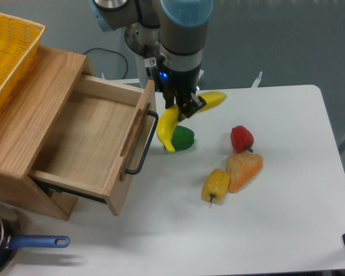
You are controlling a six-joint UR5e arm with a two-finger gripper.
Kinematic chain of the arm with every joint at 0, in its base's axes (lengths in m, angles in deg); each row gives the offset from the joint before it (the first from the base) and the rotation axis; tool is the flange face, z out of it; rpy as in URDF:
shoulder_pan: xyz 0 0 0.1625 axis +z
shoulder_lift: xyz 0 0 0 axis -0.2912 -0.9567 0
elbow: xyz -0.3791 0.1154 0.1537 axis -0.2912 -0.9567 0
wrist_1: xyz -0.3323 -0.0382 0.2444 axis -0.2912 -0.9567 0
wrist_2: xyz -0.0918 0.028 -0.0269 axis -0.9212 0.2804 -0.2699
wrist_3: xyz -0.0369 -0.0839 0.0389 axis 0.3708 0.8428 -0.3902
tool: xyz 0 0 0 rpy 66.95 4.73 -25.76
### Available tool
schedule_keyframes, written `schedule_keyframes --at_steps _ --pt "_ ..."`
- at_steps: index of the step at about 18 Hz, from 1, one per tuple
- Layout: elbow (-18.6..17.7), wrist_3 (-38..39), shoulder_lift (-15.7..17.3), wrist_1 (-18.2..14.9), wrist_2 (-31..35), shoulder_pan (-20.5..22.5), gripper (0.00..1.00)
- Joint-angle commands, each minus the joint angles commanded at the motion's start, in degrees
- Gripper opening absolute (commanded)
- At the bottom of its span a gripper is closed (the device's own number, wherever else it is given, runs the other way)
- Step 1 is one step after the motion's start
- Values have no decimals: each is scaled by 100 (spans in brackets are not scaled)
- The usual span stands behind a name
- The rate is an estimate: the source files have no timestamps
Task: Place the banana in the top drawer
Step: 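Carry the held banana over the open wooden drawer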
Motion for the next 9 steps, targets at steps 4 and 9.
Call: schedule_keyframes --at_steps 4,9 --pt "-9 429 133 -150 -237 -87 35" --pt "-26 1247 124 -150 -466 -351 36"
